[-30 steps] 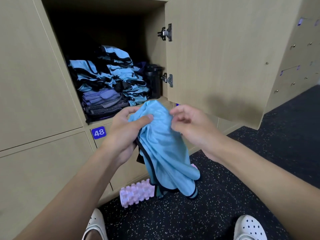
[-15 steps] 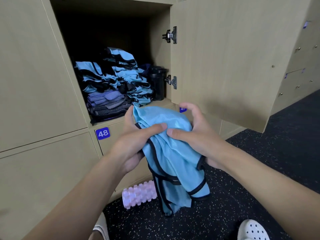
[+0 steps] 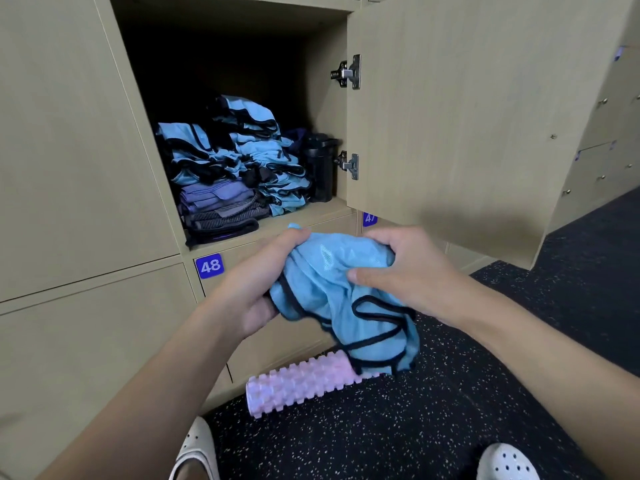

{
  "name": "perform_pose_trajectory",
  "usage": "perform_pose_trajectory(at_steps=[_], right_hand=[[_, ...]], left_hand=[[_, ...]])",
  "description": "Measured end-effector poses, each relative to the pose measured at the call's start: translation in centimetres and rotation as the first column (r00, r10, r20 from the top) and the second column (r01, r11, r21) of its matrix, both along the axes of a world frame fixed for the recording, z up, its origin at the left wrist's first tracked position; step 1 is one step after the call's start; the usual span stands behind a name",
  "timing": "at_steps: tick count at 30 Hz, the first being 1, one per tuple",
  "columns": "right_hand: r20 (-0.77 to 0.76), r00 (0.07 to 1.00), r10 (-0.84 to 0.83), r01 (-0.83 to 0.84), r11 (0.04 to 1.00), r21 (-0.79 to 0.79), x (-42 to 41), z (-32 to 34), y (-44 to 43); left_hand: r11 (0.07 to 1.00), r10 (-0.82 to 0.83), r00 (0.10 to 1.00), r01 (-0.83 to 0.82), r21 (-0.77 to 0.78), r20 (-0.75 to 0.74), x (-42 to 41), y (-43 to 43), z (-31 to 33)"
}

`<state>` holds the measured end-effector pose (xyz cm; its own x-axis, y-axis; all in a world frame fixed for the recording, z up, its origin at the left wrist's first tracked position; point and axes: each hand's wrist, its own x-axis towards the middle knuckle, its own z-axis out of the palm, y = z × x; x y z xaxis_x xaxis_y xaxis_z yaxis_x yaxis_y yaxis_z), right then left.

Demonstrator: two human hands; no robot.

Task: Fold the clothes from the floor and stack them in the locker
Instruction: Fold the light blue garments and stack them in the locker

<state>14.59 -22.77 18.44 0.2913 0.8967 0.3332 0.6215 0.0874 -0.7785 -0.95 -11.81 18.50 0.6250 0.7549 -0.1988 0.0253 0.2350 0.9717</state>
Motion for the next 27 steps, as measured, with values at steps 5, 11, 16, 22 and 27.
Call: perform_pose_trajectory(at_steps=[5, 11, 16, 22, 27], right_hand=[[-0.121, 0.992, -0.023, 0.028, 0.999, 0.045, 0.5, 0.4, -0.3], [-0.348, 0.937, 0.034, 0.009, 0.993, 0.119, -0.1, 0.3, -0.4], [-0.462, 0.874, 0.15, -0.156, 0.987, 0.024, -0.1, 0.5, -0.8], [-0.425, 0.854, 0.301, -0.281, 0.953, 0.111, -0.4, 0.9, -1.0], [-0.415, 0.887, 0.202, -0.17, 0.979, 0.114, -0.1, 0.9, 1.4]], left_hand=[[0.773, 0.018, 0.991, 0.072, 0.63, -0.134, -0.8, -0.2, -0.4], [0.832, -0.04, 0.999, 0.039, 0.553, -0.012, -0.3, -1.2, -0.3], [0.958, 0.029, 0.989, -0.068, 0.277, 0.144, -0.1, -1.3, 0.3], [0.996, -0.044, 0.986, 0.055, -0.065, 0.16, -0.5, -0.9, 0.6], [0.957, 0.074, 0.976, -0.128, 0.262, 0.207, 0.2, 0.8, 0.5]])
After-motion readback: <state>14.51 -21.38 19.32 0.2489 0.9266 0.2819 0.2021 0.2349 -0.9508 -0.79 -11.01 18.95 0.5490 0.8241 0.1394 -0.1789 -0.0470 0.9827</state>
